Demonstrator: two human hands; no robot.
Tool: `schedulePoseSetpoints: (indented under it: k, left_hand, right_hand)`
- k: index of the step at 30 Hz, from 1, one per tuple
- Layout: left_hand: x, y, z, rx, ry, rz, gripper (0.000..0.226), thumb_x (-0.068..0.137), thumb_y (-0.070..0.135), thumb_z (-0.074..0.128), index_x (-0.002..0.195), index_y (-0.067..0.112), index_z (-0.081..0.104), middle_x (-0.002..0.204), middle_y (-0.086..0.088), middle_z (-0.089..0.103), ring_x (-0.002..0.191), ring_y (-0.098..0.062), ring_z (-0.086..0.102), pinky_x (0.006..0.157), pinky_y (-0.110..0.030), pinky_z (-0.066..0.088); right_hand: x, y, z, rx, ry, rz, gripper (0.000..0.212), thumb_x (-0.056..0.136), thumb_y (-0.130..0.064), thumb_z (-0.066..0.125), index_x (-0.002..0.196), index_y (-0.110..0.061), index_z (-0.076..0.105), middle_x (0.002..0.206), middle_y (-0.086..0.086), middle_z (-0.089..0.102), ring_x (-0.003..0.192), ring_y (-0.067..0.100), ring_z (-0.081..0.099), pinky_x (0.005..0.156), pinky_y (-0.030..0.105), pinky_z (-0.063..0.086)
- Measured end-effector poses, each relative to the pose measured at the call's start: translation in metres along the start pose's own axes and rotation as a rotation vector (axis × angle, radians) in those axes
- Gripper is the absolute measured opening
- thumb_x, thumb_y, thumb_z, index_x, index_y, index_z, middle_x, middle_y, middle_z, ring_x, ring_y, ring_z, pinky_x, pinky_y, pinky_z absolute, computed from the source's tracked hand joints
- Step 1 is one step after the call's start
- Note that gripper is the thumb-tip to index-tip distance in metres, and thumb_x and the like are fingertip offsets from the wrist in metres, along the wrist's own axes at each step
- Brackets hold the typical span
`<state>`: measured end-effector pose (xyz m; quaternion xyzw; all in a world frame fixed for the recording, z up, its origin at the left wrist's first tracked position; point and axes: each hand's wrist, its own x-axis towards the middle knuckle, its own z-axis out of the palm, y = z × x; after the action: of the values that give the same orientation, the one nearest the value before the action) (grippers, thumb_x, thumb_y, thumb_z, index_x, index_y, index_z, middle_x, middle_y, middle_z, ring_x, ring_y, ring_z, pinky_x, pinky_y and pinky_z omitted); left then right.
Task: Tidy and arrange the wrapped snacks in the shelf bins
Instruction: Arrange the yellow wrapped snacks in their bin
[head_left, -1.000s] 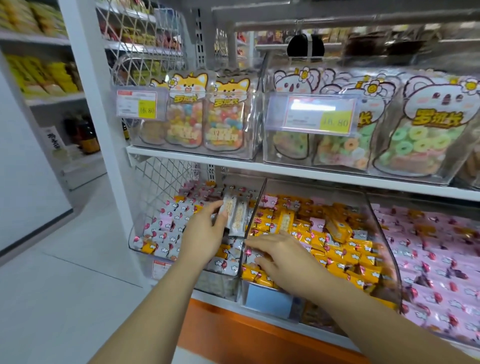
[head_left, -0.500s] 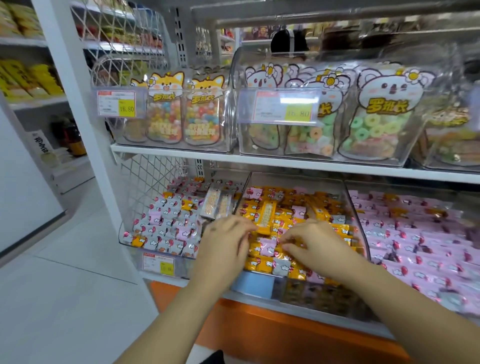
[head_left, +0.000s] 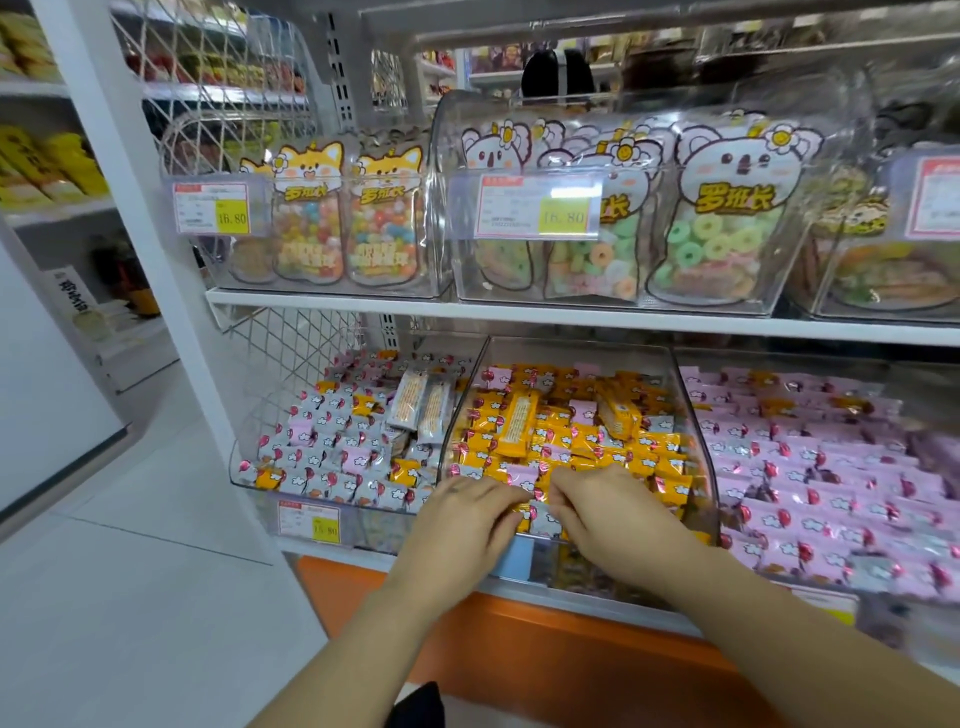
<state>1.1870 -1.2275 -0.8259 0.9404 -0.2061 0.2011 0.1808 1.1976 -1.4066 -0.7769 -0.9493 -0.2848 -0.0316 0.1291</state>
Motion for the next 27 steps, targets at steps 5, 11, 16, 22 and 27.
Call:
schedulePoseSetpoints:
  k: [5, 11, 16, 22, 27]
  left_hand:
    - [0.001, 0.0, -0.002, -0.008, -0.027, -0.009, 0.028, 0.091, 0.032, 0.049, 0.112, 0.021, 0.065, 0.102, 0.005, 0.069, 0.091, -0.015, 0.06, 0.094, -0.028, 0.037]
    - [0.002, 0.002, -0.007, -0.046, -0.051, -0.052, 0.029, 0.096, 0.032, 0.049, 0.123, 0.025, 0.059, 0.114, 0.008, 0.065, 0.105, -0.013, 0.055, 0.096, -0.022, 0.03]
    - [-0.004, 0.007, -0.011, -0.238, -0.041, -0.123, 0.043, 0.093, 0.037, 0.05, 0.134, 0.038, 0.041, 0.117, 0.018, 0.058, 0.106, -0.005, 0.053, 0.092, -0.03, 0.046]
    - [-0.009, 0.013, -0.028, -0.393, 0.154, -0.149, 0.054, 0.091, 0.032, 0.058, 0.135, 0.048, 0.03, 0.124, 0.029, 0.044, 0.116, 0.015, 0.04, 0.092, -0.004, 0.033]
    - [-0.019, -0.014, -0.039, -0.308, 0.281, -0.254, 0.049, 0.092, 0.027, 0.056, 0.138, 0.032, 0.041, 0.118, 0.017, 0.043, 0.105, 0.009, 0.046, 0.08, -0.002, 0.037]
  right_hand:
    - [0.001, -0.004, -0.003, -0.005, 0.024, 0.008, 0.01, 0.101, -0.022, 0.036, 0.091, -0.023, 0.034, 0.08, 0.001, 0.053, 0.071, 0.023, 0.053, 0.058, 0.031, 0.037]
    - [0.002, -0.014, -0.031, 0.142, 0.262, 0.019, 0.015, 0.101, -0.032, 0.029, 0.099, -0.021, 0.04, 0.062, -0.006, 0.044, 0.051, 0.008, 0.042, 0.047, 0.025, 0.032]
    - [-0.004, -0.017, -0.037, 0.447, 0.516, 0.013, 0.009, 0.098, -0.029, 0.037, 0.095, -0.024, 0.044, 0.055, -0.002, 0.046, 0.043, 0.008, 0.036, 0.044, 0.03, 0.029]
    - [0.0, -0.034, -0.026, 0.742, 0.623, 0.069, 0.008, 0.098, -0.021, 0.042, 0.092, -0.021, 0.047, 0.068, 0.001, 0.053, 0.055, 0.014, 0.049, 0.05, 0.03, 0.041]
    - [0.016, -0.042, -0.012, 0.779, 0.366, 0.111, 0.037, 0.096, -0.025, 0.047, 0.132, -0.027, 0.039, 0.12, -0.011, 0.057, 0.089, 0.001, 0.063, 0.077, 0.026, 0.055]
